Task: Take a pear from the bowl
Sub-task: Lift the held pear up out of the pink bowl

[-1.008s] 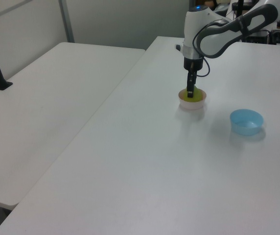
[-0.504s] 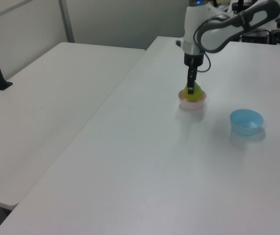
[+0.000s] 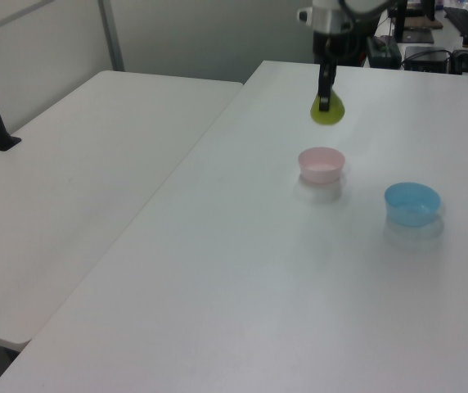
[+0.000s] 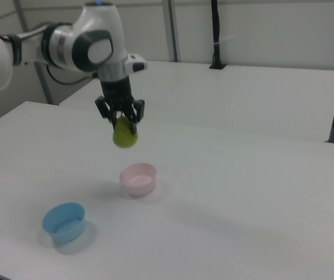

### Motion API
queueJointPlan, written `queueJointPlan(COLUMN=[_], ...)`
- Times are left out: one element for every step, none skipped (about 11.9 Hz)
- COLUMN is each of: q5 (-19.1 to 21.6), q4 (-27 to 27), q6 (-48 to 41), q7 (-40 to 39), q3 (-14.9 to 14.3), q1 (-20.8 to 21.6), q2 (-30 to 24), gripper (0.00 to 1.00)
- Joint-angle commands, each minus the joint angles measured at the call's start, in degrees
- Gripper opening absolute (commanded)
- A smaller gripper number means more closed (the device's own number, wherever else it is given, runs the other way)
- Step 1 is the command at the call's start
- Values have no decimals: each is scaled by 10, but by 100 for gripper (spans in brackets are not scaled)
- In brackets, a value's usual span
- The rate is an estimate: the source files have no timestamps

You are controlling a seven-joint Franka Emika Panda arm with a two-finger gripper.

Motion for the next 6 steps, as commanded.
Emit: queueJointPlan(q5=[16, 18, 17, 15, 16, 16], q4=[45, 48, 49, 50, 60, 69], q6=[-51, -52, -52, -52, -52, -51], q7=[12, 10, 6, -12, -27, -49], q3=[6, 6, 5, 4, 5, 5], q1=[-17, -26, -34, -50, -64, -84], q2=[-1, -1, -1, -1, 1, 6], gripper=[0, 0, 0, 0, 0, 0])
